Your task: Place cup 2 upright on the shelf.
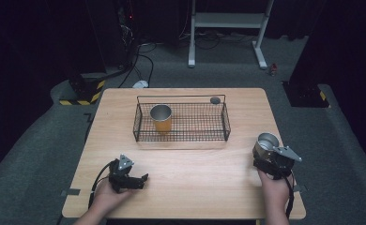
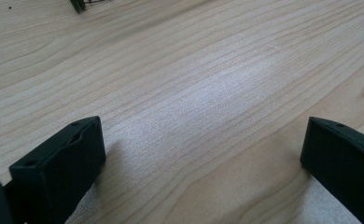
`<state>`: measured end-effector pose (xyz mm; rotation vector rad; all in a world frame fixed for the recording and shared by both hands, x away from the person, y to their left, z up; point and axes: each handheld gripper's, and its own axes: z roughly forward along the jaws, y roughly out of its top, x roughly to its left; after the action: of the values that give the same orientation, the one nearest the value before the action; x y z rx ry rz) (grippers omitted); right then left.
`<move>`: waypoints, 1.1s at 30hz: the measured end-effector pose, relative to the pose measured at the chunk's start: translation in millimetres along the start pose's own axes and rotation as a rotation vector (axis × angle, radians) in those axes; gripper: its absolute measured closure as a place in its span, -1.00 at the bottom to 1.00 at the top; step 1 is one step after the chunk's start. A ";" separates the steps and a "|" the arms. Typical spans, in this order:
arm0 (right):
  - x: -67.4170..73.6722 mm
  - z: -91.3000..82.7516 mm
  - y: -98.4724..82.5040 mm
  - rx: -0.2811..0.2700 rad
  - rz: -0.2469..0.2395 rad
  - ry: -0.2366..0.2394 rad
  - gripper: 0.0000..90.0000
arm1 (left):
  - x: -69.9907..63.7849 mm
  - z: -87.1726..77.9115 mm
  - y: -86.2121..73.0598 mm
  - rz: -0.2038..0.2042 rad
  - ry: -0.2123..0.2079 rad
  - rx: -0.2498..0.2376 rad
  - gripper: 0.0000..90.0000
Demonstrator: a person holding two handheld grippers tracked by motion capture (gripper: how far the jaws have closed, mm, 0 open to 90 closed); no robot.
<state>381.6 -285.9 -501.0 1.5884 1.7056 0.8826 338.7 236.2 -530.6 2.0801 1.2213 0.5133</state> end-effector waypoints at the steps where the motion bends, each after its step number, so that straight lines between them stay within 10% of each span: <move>1: -1.3 3.2 0.1 0.004 0.005 -0.009 -0.72 | -0.2 0.0 0.0 -0.002 0.000 0.000 -1.00; 33: 2.8 17.2 22.7 0.006 -0.017 -0.021 -0.60 | 0.0 -0.9 -0.5 0.007 0.002 -0.001 -0.98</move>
<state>408.4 -281.2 -492.2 1.5800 1.7062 0.8503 337.9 236.7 -530.3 2.0846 1.2154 0.5196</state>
